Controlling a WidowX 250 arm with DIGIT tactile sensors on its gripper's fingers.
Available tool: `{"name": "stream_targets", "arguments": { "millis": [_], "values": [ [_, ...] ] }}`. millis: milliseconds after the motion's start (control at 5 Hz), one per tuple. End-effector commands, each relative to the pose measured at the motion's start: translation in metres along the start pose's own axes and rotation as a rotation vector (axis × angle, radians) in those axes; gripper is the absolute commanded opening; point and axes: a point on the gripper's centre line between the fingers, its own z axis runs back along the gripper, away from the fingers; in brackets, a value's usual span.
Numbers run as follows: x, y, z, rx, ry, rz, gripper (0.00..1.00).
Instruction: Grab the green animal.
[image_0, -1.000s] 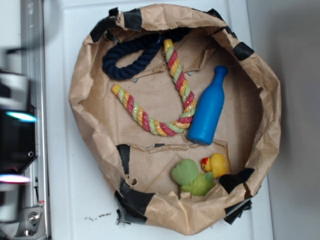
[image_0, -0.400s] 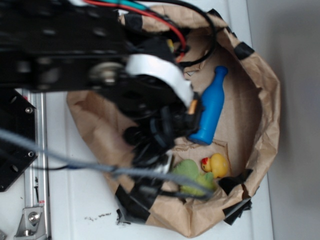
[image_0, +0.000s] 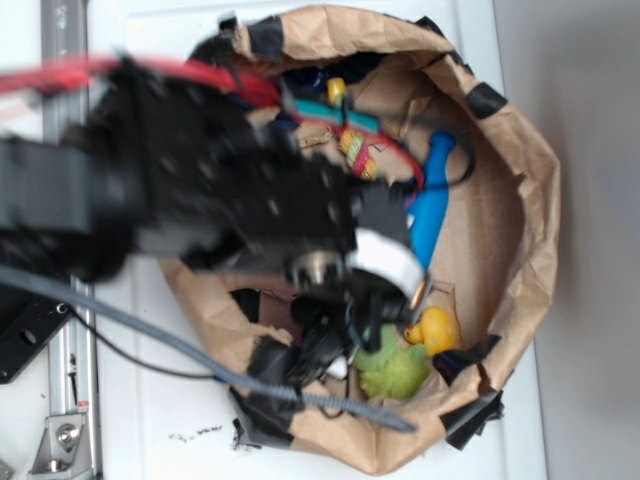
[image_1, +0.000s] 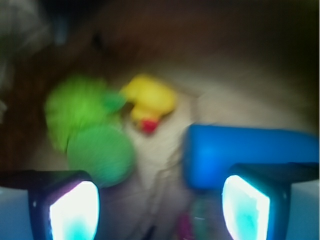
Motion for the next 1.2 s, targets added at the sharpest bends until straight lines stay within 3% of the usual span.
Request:
{"name": "stream_targets", "arguments": {
  "millis": [0, 400, 600, 800, 1000],
  "values": [
    [0.010, -0.047, 0.007, -0.109, -0.026, -0.122, 1.00],
    [0.034, -0.069, -0.011, -0.212, -0.116, -0.296, 1.00],
    [0.048, -0.073, -0.015, -0.226, -0.098, -0.290, 0.66],
    [0.046, -0.066, -0.014, -0.184, -0.071, -0.229, 0.00],
    [0.032, -0.043, 0.004, -0.087, -0.051, -0.142, 0.00]
  ]
}}
